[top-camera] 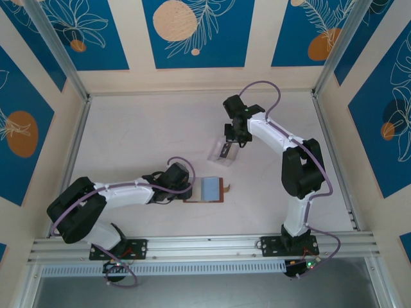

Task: Put the credit cards into the card holder

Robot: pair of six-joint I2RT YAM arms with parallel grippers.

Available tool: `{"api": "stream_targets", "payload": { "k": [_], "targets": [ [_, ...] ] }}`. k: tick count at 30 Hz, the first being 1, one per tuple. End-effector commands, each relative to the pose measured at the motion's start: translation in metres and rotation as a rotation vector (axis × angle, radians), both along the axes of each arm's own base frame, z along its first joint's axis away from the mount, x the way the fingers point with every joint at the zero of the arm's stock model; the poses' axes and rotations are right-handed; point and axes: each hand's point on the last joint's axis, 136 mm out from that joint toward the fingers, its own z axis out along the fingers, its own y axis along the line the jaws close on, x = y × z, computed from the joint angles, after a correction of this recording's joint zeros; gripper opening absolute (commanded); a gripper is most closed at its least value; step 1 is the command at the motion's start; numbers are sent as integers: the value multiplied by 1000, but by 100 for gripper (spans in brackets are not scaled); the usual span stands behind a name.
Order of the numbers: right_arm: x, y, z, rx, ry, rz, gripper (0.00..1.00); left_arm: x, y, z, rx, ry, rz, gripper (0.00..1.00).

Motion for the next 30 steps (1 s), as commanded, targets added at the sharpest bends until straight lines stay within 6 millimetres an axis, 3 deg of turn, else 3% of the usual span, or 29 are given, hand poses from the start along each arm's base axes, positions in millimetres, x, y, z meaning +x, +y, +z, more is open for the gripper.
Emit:
{"api": "stream_targets", "payload": {
  "k": [1,9,30],
  "targets": [
    [-3,1,-5,29,30,-21,18,-14,5,-23,34,55,-27,38],
    [2,2,-20,53,84,-42,17,-14,6,-23,33,53,-27,38],
    [-15,9,-36,139,141,-55,14,-14,6,-23,33,48,-29,38]
  ]
}}
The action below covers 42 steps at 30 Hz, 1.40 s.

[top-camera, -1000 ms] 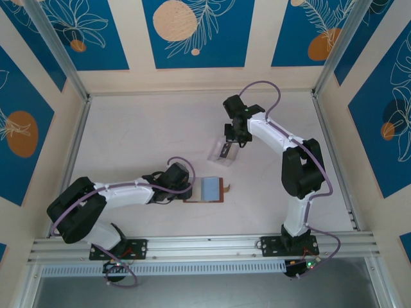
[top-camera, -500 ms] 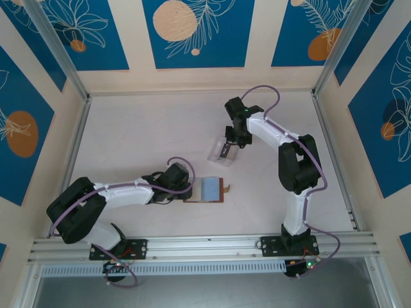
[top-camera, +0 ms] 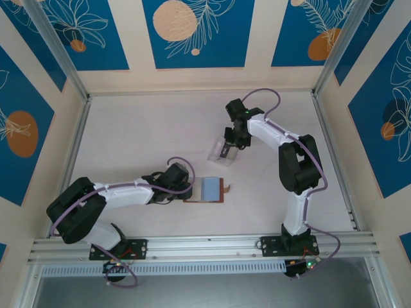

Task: Put the credit cards into the card holder

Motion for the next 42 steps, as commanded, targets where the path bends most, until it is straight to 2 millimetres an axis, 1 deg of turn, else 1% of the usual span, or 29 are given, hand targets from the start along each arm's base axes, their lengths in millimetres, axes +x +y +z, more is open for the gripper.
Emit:
{"api": "stream_targets", "payload": {
  "k": [1,8,14,24,30,33,42],
  "targets": [
    [-10,1,-2,29,35,-8,13,-15,7,-24,42,56,-28,38],
    [-10,6,-1,85,44,-12,8,-16,9,-24,45,57,-26,38],
    [-9,11,8,151,20,-12,6,-16,9,-24,45,56,-25,38],
    [-3,17,20,191,-16,7,0,-15,8,-24,43,55,-23,38],
    [0,21,16,203,-4,10,0,-16,10,-24,47,56,-21,38],
    [0,23,13,209,7,9,4,-16,10,-24,47,54,-21,38],
    [3,28,16,236,1,5,9,-16,10,-24,47,55,-21,38]
  ]
}}
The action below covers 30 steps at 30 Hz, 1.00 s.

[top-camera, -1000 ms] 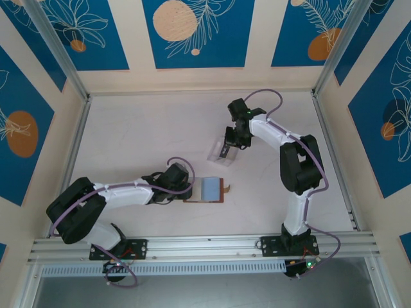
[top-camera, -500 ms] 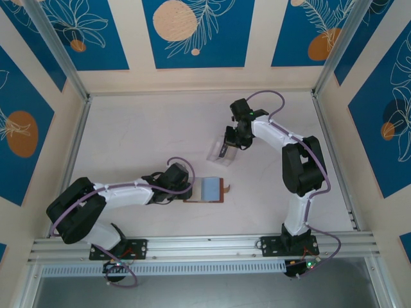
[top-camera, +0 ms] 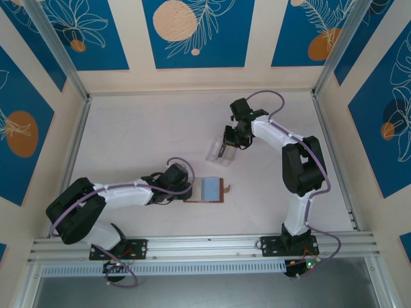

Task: Put the credit cards into the card holder

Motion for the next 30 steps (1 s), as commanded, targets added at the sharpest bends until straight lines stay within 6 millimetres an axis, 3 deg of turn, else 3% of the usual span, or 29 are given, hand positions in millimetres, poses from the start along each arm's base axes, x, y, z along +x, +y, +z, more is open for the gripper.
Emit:
{"api": "stream_targets", "payload": {
  "k": [1,30],
  "targets": [
    [3,9,7,46,3,-1,10,-17,11,-24,57,64,-20,38],
    [6,12,1,55,30,-37,15,-18,13,-24,60,63,-19,38]
  ]
}}
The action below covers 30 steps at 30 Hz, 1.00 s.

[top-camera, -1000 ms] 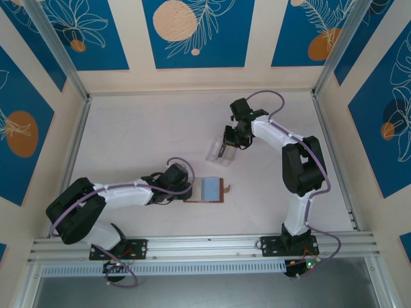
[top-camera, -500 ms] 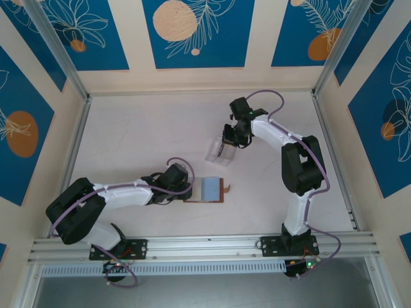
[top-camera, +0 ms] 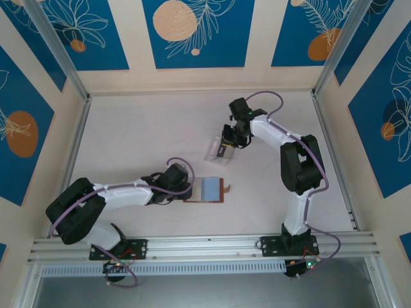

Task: Put the credit cards into the card holder

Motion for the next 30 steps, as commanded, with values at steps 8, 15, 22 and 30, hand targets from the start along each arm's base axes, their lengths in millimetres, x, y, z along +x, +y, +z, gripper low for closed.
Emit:
{"api": "stream_targets", "payload": {
  "k": [8,15,22,30],
  "targets": [
    [-4,-19,-1,-141,3,-12,16,-17,11,-27,58,67,-21,38],
    [-6,-14,-13,-143,29,1,23,-16,10,-26,58,64,-25,38],
    [-4,-3,-20,-144,39,28,22,-17,12,-27,62,65,-22,38],
    [-6,-17,-24,-253,31,34,21,-17,13,-27,61,63,-17,38]
  ]
}}
